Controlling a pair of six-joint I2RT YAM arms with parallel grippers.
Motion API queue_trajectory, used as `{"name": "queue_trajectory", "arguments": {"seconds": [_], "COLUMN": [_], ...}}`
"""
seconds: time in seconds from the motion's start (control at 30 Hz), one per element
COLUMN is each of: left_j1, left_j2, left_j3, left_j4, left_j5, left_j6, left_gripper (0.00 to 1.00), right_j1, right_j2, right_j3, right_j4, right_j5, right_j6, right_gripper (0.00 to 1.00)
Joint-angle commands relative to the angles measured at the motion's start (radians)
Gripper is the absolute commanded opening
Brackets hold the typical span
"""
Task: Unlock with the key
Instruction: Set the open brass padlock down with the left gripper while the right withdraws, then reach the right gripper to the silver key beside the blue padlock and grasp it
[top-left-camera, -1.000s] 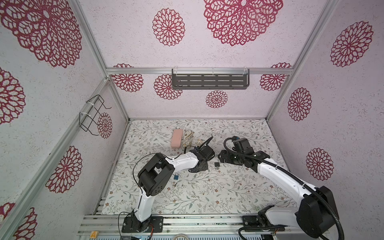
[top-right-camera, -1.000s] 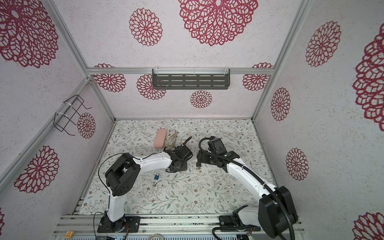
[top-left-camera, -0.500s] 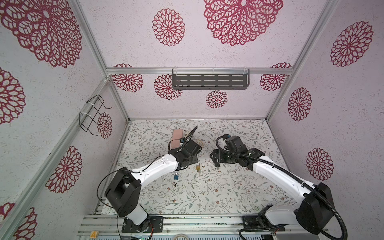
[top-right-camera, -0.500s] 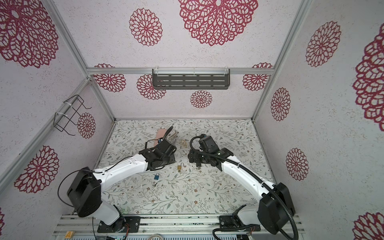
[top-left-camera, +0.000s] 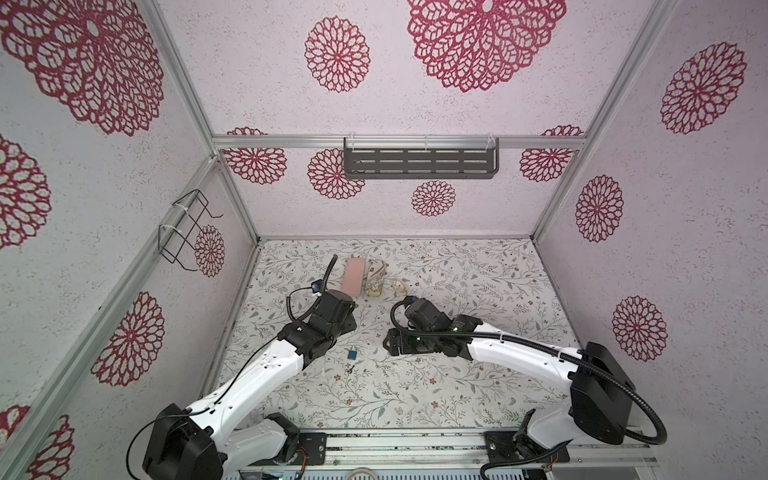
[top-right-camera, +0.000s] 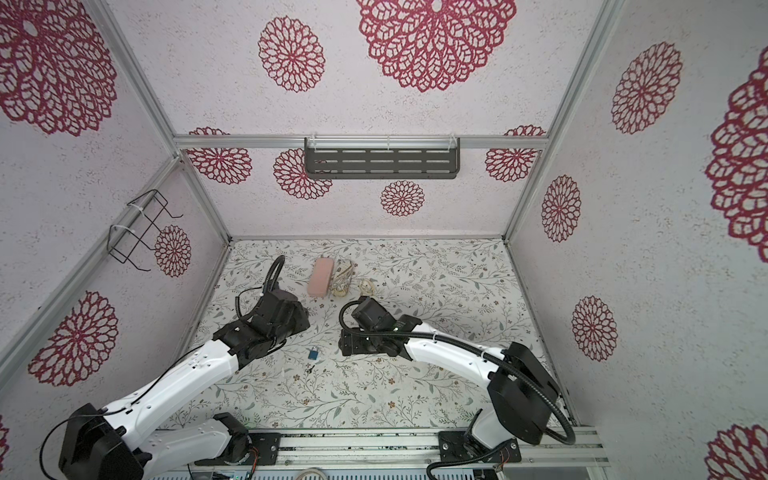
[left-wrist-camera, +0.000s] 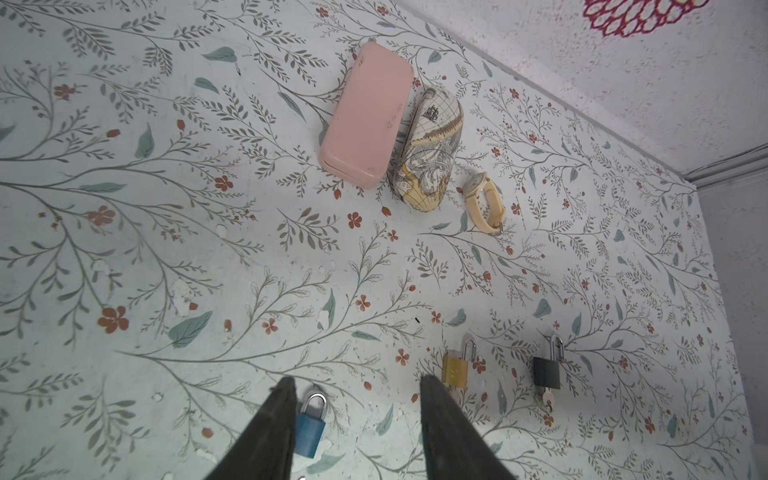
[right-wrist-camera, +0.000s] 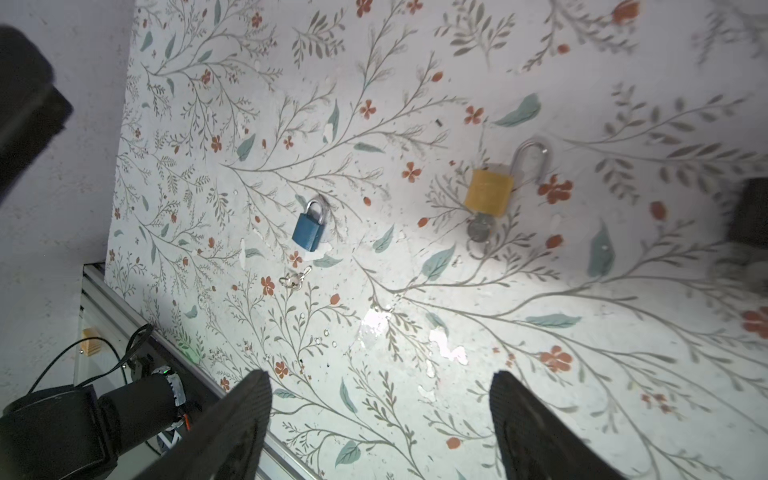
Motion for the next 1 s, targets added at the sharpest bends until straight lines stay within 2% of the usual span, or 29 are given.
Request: {"name": "queue_trajectory", "arguments": {"seconds": [0.0,0.4,0.97], "left_j1": [0.018,0.073,0.163], "left_j2": [-0.042,-0.163,-0.246], "left_j3": [-0.028,-0.093,-0.13], "left_j4": [0.028,0.008,-0.027], "left_j5": [-0.005,0.028,0.054], "left_j6": [0.021,0.025,0.022], "left_gripper": [0.51,0.51,0.52], "right_j1": [0.041,0.133,0.163], "right_j2": [0.037,0.209,0.37], "right_j3": [0.015,0.1,0.217], "right_j4": [0.088,0.166,0.157], "right_j5": [-0.009,-0.041,-0.096], "right_j6": [0.07,0.1,0.084], "right_gripper": [0.85,0.84,0.83]}}
